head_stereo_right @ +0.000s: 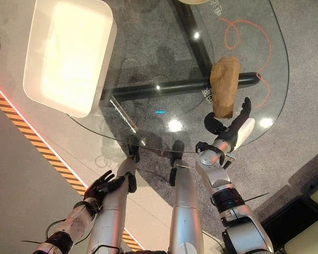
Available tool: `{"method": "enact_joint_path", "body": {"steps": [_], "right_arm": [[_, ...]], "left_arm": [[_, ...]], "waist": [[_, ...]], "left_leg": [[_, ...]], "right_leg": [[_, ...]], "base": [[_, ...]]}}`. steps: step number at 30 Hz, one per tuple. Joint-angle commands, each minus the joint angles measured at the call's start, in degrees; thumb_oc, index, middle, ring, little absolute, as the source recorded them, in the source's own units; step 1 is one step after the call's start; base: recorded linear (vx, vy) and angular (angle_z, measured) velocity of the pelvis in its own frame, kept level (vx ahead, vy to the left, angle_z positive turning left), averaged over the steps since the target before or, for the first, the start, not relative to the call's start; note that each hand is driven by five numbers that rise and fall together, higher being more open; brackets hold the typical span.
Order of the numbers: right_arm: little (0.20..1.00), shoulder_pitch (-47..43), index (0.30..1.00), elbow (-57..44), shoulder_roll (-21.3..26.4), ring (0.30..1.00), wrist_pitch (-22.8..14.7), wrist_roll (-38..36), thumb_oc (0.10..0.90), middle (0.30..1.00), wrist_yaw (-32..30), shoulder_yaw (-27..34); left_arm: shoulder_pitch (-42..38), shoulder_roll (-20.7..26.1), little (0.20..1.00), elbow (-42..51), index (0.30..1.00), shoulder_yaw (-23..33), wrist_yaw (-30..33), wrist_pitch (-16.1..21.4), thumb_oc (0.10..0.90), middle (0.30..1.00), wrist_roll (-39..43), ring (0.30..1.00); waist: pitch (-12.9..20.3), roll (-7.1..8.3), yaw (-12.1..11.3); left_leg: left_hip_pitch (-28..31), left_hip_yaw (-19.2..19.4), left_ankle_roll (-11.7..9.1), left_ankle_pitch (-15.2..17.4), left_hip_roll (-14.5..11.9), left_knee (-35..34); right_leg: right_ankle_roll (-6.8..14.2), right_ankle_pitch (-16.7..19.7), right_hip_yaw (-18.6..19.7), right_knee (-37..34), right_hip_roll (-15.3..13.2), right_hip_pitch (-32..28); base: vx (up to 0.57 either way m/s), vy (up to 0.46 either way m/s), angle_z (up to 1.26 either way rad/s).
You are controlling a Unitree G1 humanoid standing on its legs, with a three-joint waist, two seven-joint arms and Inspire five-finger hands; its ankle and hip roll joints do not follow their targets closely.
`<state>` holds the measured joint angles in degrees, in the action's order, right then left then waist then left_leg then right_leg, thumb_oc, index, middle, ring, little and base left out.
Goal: Wipe the table with a cloth and put it in the basket.
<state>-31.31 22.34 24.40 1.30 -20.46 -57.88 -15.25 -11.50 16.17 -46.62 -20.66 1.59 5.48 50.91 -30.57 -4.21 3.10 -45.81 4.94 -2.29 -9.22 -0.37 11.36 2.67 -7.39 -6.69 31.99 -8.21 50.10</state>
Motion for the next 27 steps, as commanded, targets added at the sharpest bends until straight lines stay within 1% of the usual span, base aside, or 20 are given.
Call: {"method": "enact_joint_path", "body": {"steps": [1,5,17,26,27], "right_arm": [[0.900,-0.7,0.900,-3.2,3.6,0.900,-2.3,1.4,0.800,0.900,-2.1,1.3],[0.900,-1.6,0.900,-3.0,4.1,0.900,-2.1,0.4,0.800,0.900,-1.8,1.3],[0.900,-5.8,0.900,0.3,7.4,0.900,-1.0,1.1,0.800,0.900,-1.5,2.2],[0.900,-7.8,0.900,0.9,8.6,0.900,-0.6,-0.1,0.800,0.900,-0.7,2.3],[0.733,-8.0,0.756,0.9,8.7,0.756,-0.5,-0.2,0.633,0.756,-0.4,2.3]], "left_arm": [[2.0,-2.9,0.900,1.1,0.900,-4.1,-0.1,-0.7,0.800,0.900,0.7,0.900],[1.8,-2.5,0.900,1.3,0.900,-4.3,0.0,-0.8,0.800,0.900,1.0,0.900],[1.4,-1.6,0.900,2.7,0.900,-4.4,0.5,-0.7,0.800,0.900,2.6,0.900],[1.1,-1.6,0.900,3.9,0.900,-5.0,0.9,-1.1,0.800,0.900,3.1,0.900],[1.0,-1.6,0.900,4.0,0.900,-5.0,1.0,-1.3,0.800,0.900,3.2,0.900]], "waist": [[0.8,-0.63,0.1],[0.8,-0.59,-0.2],[0.8,-0.93,-1.0],[0.8,-1.11,-1.4],[0.8,-1.14,-1.4]], "left_leg": [[-2.7,3.9,1.0,11.7,3.5,12.3],[-3.6,3.6,1.0,11.6,3.6,12.4],[-5.8,2.7,1.0,11.5,3.5,13.2],[-6.9,2.3,0.9,11.6,3.5,13.4],[-7.0,2.3,0.9,11.6,3.5,13.5]], "right_leg": [[1.1,10.9,0.1,-12.8,4.1,0.5],[1.1,11.1,0.1,-12.9,4.1,1.3],[1.4,11.4,-0.2,-12.0,3.9,3.6],[1.5,11.3,-0.3,-11.6,3.8,4.7],[1.5,11.3,-0.3,-11.6,3.7,4.8]], "base": [[0.00,0.000,0.00],[0.01,-0.003,0.02],[0.00,0.000,0.00],[0.00,0.000,0.00],[0.00,0.000,0.00]]}}
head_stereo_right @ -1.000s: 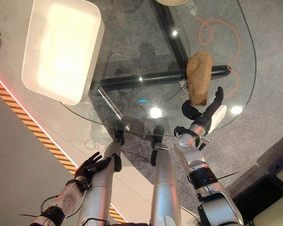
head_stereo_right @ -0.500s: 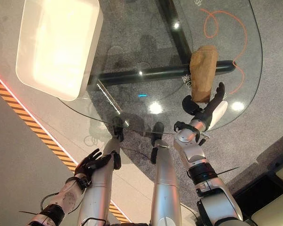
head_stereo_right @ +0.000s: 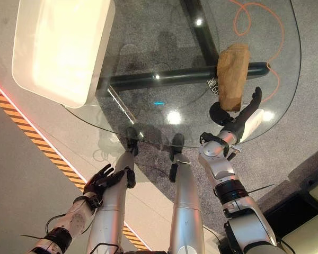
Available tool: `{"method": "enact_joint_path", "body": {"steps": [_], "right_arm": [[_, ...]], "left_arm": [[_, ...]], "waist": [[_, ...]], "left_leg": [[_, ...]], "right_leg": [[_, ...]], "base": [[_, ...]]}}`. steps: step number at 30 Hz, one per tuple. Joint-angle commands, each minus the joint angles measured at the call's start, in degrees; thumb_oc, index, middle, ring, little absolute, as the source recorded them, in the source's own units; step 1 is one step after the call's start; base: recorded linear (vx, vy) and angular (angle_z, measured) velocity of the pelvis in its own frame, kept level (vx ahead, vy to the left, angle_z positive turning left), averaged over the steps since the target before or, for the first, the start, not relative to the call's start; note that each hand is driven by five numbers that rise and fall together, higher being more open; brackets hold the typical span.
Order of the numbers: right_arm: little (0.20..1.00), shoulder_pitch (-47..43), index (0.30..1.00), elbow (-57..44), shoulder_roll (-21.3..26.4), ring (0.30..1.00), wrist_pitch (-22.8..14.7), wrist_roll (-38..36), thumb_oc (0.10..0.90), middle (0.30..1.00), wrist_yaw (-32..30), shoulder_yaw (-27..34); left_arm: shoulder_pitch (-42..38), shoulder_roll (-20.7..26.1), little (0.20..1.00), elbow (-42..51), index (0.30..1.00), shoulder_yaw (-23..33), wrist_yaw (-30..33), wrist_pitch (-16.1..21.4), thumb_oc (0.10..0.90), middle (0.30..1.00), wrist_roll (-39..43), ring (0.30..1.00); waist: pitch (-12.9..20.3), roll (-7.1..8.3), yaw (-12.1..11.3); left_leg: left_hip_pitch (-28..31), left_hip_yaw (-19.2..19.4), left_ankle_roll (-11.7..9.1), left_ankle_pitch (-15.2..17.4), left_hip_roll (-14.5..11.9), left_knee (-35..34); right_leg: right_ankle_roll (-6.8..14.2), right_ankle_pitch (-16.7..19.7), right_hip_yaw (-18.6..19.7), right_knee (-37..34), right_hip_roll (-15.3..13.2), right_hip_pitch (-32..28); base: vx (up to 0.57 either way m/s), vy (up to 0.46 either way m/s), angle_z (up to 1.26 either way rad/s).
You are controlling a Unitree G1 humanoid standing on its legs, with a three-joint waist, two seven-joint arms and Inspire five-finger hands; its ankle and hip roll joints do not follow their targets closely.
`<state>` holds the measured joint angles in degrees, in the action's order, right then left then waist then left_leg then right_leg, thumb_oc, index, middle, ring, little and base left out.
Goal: Wipe the table with a cloth and put it in the basket.
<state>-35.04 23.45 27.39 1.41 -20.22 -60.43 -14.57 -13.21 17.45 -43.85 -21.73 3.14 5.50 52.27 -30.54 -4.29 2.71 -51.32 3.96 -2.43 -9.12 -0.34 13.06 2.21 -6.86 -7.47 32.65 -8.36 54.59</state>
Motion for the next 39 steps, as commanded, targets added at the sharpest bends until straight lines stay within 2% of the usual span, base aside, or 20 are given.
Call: {"method": "enact_joint_path", "body": {"steps": [1,2,3,4,5,6,15,27,32,39], "right_arm": [[0.675,-4.4,0.707,-0.2,5.7,0.707,-0.6,-0.6,0.575,0.707,2.4,1.5],[0.722,-4.6,0.747,-0.1,5.7,0.747,-0.5,-0.7,0.622,0.747,3.1,1.5],[0.672,-4.7,0.705,-0.2,5.8,0.705,-0.1,-0.8,0.572,0.705,3.6,1.4],[0.477,-4.9,0.538,-0.3,5.8,0.538,0.4,-0.9,0.377,0.538,3.8,1.2],[0.425,-5.0,0.493,-0.3,5.7,0.493,0.8,-1.0,0.325,0.493,4.0,0.9],[0.200,-5.1,0.300,-0.2,5.7,0.300,1.0,-1.2,0.100,0.300,4.4,0.7],[0.200,-6.4,0.300,1.0,5.7,0.300,1.6,-2.4,0.100,0.300,6.0,0.0],[0.200,-7.7,0.300,-0.2,6.3,0.300,2.2,-0.4,0.100,0.300,5.4,-0.3],[0.200,-6.9,0.300,-4.9,7.4,0.300,3.3,5.1,0.100,0.300,5.9,0.1],[0.200,-6.1,0.300,-11.5,8.7,0.300,7.2,14.0,0.100,0.300,11.8,-0.8]], "left_arm": [[2.7,-2.9,0.900,1.1,0.900,-3.9,-0.5,-1.4,0.800,0.900,1.7,0.900],[2.7,-2.9,0.900,0.9,0.900,-3.9,-0.7,-1.4,0.800,0.900,1.6,0.900],[2.7,-2.8,0.900,1.0,0.900,-4.0,-0.6,-1.4,0.800,0.900,1.7,0.900],[2.7,-2.8,0.900,1.0,0.900,-4.0,-0.6,-1.4,0.800,0.900,1.8,0.900],[2.8,-2.8,0.900,1.0,0.900,-3.9,-0.7,-1.4,0.800,0.900,1.8,0.900],[2.8,-2.8,0.900,1.0,0.900,-3.8,-0.9,-1.3,0.800,0.900,1.8,0.900],[2.5,-3.0,0.900,1.0,0.900,-4.1,-1.1,-1.6,0.800,0.900,2.2,0.900],[3.0,-3.2,0.900,1.2,0.900,-3.7,-1.9,-1.5,0.800,0.900,2.5,0.900],[3.9,-3.1,0.900,1.8,0.900,-3.5,-1.8,-1.3,0.800,0.900,2.5,0.900],[4.8,-3.2,0.900,3.1,0.900,-2.7,-1.6,-1.5,0.800,0.900,2.0,0.900]], "waist": [[0.7,-1.08,-1.1],[0.7,-1.13,-1.1],[0.7,-1.16,-1.1],[0.7,-1.20,-1.2],[0.7,-1.24,-1.2],[0.7,-1.26,-1.3],[0.7,-1.50,-1.5],[0.7,-1.44,-2.1],[0.7,-0.97,-2.1],[0.7,-0.55,-2.0]], "left_leg": [[-1.6,3.3,1.0,11.5,3.5,11.9],[-1.8,3.2,1.0,11.6,3.5,12.0],[-1.9,3.2,1.0,11.5,3.6,12.0],[-2.0,3.1,1.0,11.5,3.7,11.9],[-2.1,3.2,1.0,11.5,3.7,11.9],[-2.2,3.2,1.0,11.5,3.6,11.9],[-2.7,3.3,1.1,11.7,3.7,12.2],[-2.7,3.1,1.3,12.0,3.8,12.5],[-2.9,2.9,1.4,12.3,3.7,12.7],[-2.8,2.9,1.5,12.4,3.7,12.7]], "right_leg": [[2.0,10.8,0.5,-12.2,3.9,0.5],[2.0,10.8,0.6,-12.1,3.9,0.7],[2.0,10.8,0.6,-12.1,3.9,0.8],[2.0,10.9,0.6,-12.1,3.9,0.9],[2.0,10.9,0.6,-12.1,3.9,1.0],[2.0,10.9,0.5,-12.1,3.8,1.1],[2.1,10.8,0.6,-11.8,3.6,1.7],[2.3,10.5,0.4,-11.3,3.5,1.7],[2.6,10.4,0.4,-11.0,3.5,1.9],[2.7,10.1,0.3,-10.8,3.5,1.8]], "base": [[0.00,0.000,0.00],[0.00,0.000,0.00],[0.00,0.000,0.00],[0.00,0.000,0.00],[0.00,0.000,0.00],[0.00,0.000,0.00],[0.00,0.000,0.00],[0.00,0.000,0.00],[0.00,0.000,0.00],[0.00,0.000,0.00]]}}
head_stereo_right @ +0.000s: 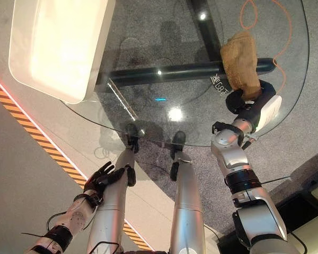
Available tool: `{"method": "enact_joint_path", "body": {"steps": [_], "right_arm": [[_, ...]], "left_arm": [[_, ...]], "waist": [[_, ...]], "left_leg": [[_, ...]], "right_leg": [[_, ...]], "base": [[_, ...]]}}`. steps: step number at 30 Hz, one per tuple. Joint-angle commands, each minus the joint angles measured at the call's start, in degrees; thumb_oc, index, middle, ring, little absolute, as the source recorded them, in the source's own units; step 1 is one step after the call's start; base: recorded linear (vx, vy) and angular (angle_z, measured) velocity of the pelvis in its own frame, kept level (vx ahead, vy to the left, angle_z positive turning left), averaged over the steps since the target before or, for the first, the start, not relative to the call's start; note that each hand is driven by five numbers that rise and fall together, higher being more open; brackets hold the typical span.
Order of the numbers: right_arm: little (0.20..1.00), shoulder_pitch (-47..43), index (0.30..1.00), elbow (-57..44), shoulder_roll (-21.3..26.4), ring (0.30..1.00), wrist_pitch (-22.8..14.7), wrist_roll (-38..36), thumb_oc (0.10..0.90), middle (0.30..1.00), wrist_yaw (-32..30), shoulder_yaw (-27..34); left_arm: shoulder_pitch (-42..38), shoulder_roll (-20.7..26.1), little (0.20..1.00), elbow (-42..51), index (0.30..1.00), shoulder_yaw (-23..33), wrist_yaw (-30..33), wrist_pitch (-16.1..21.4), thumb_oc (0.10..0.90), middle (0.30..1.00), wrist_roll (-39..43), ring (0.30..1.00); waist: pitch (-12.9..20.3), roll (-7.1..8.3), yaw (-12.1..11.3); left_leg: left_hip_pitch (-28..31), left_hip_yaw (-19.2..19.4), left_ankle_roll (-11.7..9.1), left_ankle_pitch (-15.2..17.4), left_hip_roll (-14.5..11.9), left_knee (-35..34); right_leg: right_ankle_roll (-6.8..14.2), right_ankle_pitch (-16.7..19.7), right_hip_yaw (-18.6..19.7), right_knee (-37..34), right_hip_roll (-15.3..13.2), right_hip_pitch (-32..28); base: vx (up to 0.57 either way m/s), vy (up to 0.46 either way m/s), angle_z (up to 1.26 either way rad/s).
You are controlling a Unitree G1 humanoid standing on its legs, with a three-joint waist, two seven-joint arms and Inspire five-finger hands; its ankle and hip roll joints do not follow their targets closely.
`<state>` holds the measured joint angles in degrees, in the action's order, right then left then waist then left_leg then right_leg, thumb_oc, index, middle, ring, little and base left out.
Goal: Wipe the table with a cloth and put it in the basket.
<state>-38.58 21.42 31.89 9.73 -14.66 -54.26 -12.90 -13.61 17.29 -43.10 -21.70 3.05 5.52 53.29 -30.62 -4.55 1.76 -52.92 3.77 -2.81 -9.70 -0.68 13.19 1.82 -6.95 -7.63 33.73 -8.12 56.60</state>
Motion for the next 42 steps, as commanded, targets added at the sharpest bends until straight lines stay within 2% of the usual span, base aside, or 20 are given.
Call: {"method": "enact_joint_path", "body": {"steps": [1,5,13,27,36,42], "right_arm": [[0.200,-2.4,0.300,-10.4,4.6,0.300,-0.4,10.1,0.100,0.300,8.2,-2.9],[0.200,-1.9,0.300,-13.8,5.3,0.300,2.4,15.1,0.100,0.300,18.0,-5.5],[0.200,-3.0,0.300,-15.7,5.7,0.300,4.5,16.8,0.100,0.300,32.3,-12.7],[0.200,-9.1,0.300,-16.3,3.4,0.300,6.4,17.7,0.100,0.300,42.3,-23.1],[0.200,-12.0,0.300,-21.3,4.4,0.300,4.3,18.0,0.100,0.300,53.6,-29.3],[0.200,-12.2,0.300,-22.3,5.0,0.300,2.3,14.6,0.100,0.300,54.8,-31.5]], "left_arm": [[5.4,-3.1,0.900,2.4,0.900,-2.3,-1.7,-1.5,0.800,0.900,0.7,0.900],[6.1,-2.9,0.900,3.2,0.900,-1.1,-2.2,-2.1,0.800,0.900,-0.3,0.900],[6.3,-2.2,0.900,2.2,0.900,-0.1,-4.1,-2.3,0.800,0.900,-1.4,0.900],[5.2,-2.4,0.900,0.8,0.900,-1.2,-5.2,-2.2,0.800,0.900,-2.1,0.900],[4.5,-1.9,0.900,0.9,0.900,-1.5,-5.2,-2.8,0.800,0.900,-2.2,0.900],[3.6,-1.3,0.900,1.1,0.900,-2.0,-4.3,-3.7,0.800,0.900,-1.2,0.900]], "waist": [[0.8,-0.22,-1.1],[0.8,0.06,-1.2],[0.8,0.19,-1.9],[0.8,-0.51,-3.6],[0.8,-0.44,-4.2],[0.8,-0.40,-4.1]], "left_leg": [[-1.1,3.1,1.8,13.0,4.0,12.6],[-1.1,3.1,1.7,13.0,4.0,12.6],[-1.5,3.3,1.6,12.9,4.0,12.7],[-2.1,3.1,1.4,12.4,4.3,12.4],[-2.1,3.2,1.2,12.3,4.1,12.5],[-2.3,3.3,1.2,12.3,4.0,12.8]], "right_leg": [[3.2,10.2,0.4,-11.9,3.2,-0.2],[3.3,10.1,0.2,-11.8,3.0,-0.3],[3.5,9.8,-0.7,-11.6,2.3,0.0],[3.4,9.6,-1.9,-11.5,1.5,0.5],[3.7,9.5,-2.4,-11.1,0.9,0.7],[3.8,9.6,-2.6,-10.8,0.7,1.0]], "base": [[0.00,0.000,0.00],[0.00,0.000,0.00],[0.00,0.000,0.00],[0.00,0.003,0.01],[0.00,0.000,0.01],[0.01,-0.001,0.23]]}}
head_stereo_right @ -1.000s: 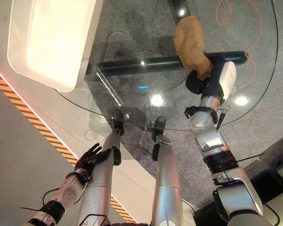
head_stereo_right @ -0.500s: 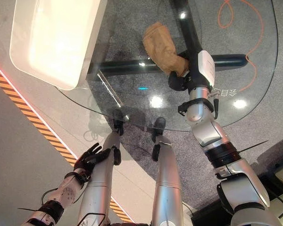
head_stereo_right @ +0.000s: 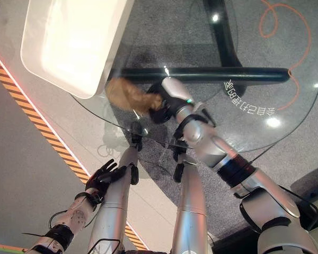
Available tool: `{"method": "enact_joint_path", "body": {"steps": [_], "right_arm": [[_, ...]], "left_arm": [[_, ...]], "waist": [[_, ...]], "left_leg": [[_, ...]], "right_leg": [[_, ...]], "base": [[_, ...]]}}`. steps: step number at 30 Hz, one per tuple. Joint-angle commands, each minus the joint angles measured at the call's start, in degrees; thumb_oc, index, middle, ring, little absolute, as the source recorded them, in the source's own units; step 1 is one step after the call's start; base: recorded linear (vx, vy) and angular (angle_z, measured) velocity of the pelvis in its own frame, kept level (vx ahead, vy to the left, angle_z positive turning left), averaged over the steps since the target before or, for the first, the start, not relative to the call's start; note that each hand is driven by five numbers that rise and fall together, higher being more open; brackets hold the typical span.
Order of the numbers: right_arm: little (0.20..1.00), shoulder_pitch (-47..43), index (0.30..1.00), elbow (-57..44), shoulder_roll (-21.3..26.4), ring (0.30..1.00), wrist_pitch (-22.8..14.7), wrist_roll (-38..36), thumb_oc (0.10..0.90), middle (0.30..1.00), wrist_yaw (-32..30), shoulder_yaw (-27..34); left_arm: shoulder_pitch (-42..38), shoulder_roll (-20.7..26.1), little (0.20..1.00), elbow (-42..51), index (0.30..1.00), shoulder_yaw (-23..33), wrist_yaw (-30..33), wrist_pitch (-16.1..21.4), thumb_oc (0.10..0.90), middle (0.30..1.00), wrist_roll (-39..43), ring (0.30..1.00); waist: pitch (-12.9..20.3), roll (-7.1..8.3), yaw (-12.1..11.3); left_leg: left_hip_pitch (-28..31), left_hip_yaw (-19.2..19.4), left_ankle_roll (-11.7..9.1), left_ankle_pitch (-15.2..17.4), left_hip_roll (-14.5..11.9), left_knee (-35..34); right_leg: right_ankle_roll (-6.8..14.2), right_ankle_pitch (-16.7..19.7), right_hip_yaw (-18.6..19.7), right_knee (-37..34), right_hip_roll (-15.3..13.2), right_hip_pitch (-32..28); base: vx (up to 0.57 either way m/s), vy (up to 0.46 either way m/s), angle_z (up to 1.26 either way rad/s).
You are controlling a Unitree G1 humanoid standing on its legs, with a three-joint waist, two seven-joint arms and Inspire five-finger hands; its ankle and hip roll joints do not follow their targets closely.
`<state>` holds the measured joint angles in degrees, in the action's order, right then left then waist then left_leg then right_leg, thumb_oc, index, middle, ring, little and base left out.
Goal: Wipe the table with a cloth and put it in the basket.
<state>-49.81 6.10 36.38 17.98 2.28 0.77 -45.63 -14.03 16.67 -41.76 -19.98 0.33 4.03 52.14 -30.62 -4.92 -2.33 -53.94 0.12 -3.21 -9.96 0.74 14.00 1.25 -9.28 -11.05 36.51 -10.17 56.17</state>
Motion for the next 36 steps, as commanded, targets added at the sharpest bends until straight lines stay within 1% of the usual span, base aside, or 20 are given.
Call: {"method": "enact_joint_path", "body": {"steps": [1,4,7,9,10,11,17,22,25,27,30,34,36], "right_arm": [[0.200,-0.8,0.300,-6.8,0.6,0.300,-6.3,-3.3,0.100,0.300,-1.0,1.0],[0.200,-0.7,0.300,-6.4,1.0,0.300,-7.3,-5.0,0.100,0.300,-2.3,1.0],[0.200,-0.4,0.300,-6.3,1.2,0.300,-7.2,-4.5,0.100,0.300,-3.0,1.7],[0.200,0.2,0.300,-6.0,1.6,0.300,-7.2,-5.2,0.100,0.300,-4.6,2.2],[0.200,0.3,0.300,-5.8,1.7,0.300,-7.2,-5.5,0.100,0.300,-5.5,2.5],[0.200,1.6,0.300,-5.4,1.3,0.300,-7.0,-5.8,0.100,0.300,-6.6,2.7],[0.200,3.6,0.300,-3.9,0.8,0.300,-6.9,-6.7,0.100,0.300,-13.4,6.8],[0.200,5.4,0.300,-3.1,0.8,0.300,-7.5,-7.1,0.100,0.300,-18.7,10.6],[0.200,7.0,0.300,-3.3,1.1,0.300,-6.9,-7.0,0.100,0.300,-21.4,13.9],[0.200,7.3,0.300,-3.5,1.2,0.300,-6.6,-6.9,0.100,0.300,-21.6,14.4],[0.200,9.2,0.300,-4.6,1.9,0.300,-5.1,-6.6,0.100,0.300,-23.9,17.6],[0.200,11.0,0.300,-4.5,2.9,0.300,-4.6,-6.8,0.100,0.300,-25.8,20.0],[0.200,11.8,0.300,-4.5,3.0,0.300,-4.1,-5.8,0.100,0.300,-26.6,20.8]], "left_arm": [[3.9,-0.6,0.900,-0.3,0.900,-3.7,-1.5,-2.3,0.800,0.900,0.3,0.900],[3.9,-0.5,0.900,-0.6,0.900,-3.9,-1.7,-2.4,0.800,0.900,0.5,0.900],[3.9,-0.6,0.900,-0.5,0.900,-4.3,-1.5,-2.3,0.800,0.900,0.8,0.900],[3.9,-0.5,0.900,-0.3,0.900,-4.4,-1.3,-2.3,0.800,0.900,0.9,0.900],[3.9,-0.5,0.900,-0.2,0.900,-4.5,-1.3,-2.3,0.800,0.900,1.0,0.900],[5.0,-0.6,0.900,-0.2,0.900,-5.0,-1.2,-2.2,0.800,0.900,1.0,0.900],[5.3,-1.0,0.900,-0.1,0.900,-5.1,-0.8,-1.9,0.800,0.900,1.2,0.900],[6.0,-1.2,0.900,-0.1,0.900,-5.1,-0.6,-1.5,0.800,0.900,1.3,0.900],[6.9,-1.2,0.900,0.1,0.900,-4.6,-0.7,-1.1,0.800,0.900,1.4,0.900],[7.1,-1.2,0.900,0.2,0.900,-4.6,-0.8,-1.0,0.800,0.900,1.3,0.900],[7.7,-1.2,0.900,1.0,0.900,-4.4,-0.4,-0.7,0.800,0.900,1.5,0.900],[8.3,-1.1,0.900,1.3,0.900,-3.9,-0.5,-0.4,0.800,0.900,1.6,0.900],[8.5,-1.2,0.900,1.3,0.900,-3.6,-0.6,-0.2,0.800,0.900,1.6,0.900]], "waist": [[0.8,0.00,0.0],[0.8,-0.02,0.0],[0.8,-0.16,0.1],[0.8,-0.19,0.2],[0.8,-0.18,0.2],[0.8,-0.34,0.0],[0.8,-0.57,0.4],[0.8,-0.62,0.7],[0.8,-0.43,1.1],[0.8,-0.36,1.1],[0.8,0.03,1.7],[0.8,0.35,2.0],[0.8,0.41,2.1]], "left_leg": [[-1.4,7.0,1.6,12.6,2.6,12.2],[-1.4,7.1,1.5,12.6,2.6,12.3],[-1.5,7.1,1.5,12.7,2.6,12.3],[-1.6,7.1,1.6,12.8,2.5,12.5],[-1.6,7.1,1.7,12.8,2.5,12.6],[0.4,6.9,1.4,14.8,2.2,13.1],[0.5,7.1,1.5,15.0,2.1,13.3],[0.4,7.3,1.7,15.3,1.9,13.5],[0.6,7.3,1.8,15.5,1.8,13.5],[0.7,7.3,1.8,15.6,1.8,13.5],[0.6,7.4,1.9,15.7,1.6,13.6],[0.4,7.3,2.0,15.8,1.5,13.5],[0.3,7.2,2.1,15.7,1.5,13.4]], "right_leg": [[4.3,11.9,0.8,-13.7,2.6,1.5],[4.3,12.1,0.8,-13.7,2.5,1.5],[4.4,12.1,1.0,-13.4,2.4,1.8],[4.4,12.2,1.1,-13.2,2.3,2.0],[4.4,12.2,1.1,-13.1,2.3,2.0],[4.9,10.4,1.4,-12.1,2.5,0.4],[4.8,10.5,1.6,-12.0,2.6,0.5],[4.8,10.5,1.9,-11.7,2.7,0.7],[4.7,10.5,2.1,-11.8,3.0,0.6],[4.7,10.5,2.1,-11.7,3.1,0.6],[4.7,10.5,2.4,-11.6,3.4,0.7],[4.7,10.6,2.6,-11.8,3.7,0.7],[4.6,10.7,2.7,-11.9,3.8,0.8]], "base": [[0.01,-0.005,0.14],[0.00,0.001,0.08],[0.01,0.005,0.06],[0.00,0.000,0.00],[0.05,-0.012,0.02],[0.05,-0.009,0.02],[0.01,-0.001,0.03],[0.00,0.000,0.00],[0.00,-0.002,-0.01],[0.00,-0.002,-0.02],[0.00,0.000,0.00],[0.00,0.000,0.00],[0.00,-0.008,-0.05]]}}
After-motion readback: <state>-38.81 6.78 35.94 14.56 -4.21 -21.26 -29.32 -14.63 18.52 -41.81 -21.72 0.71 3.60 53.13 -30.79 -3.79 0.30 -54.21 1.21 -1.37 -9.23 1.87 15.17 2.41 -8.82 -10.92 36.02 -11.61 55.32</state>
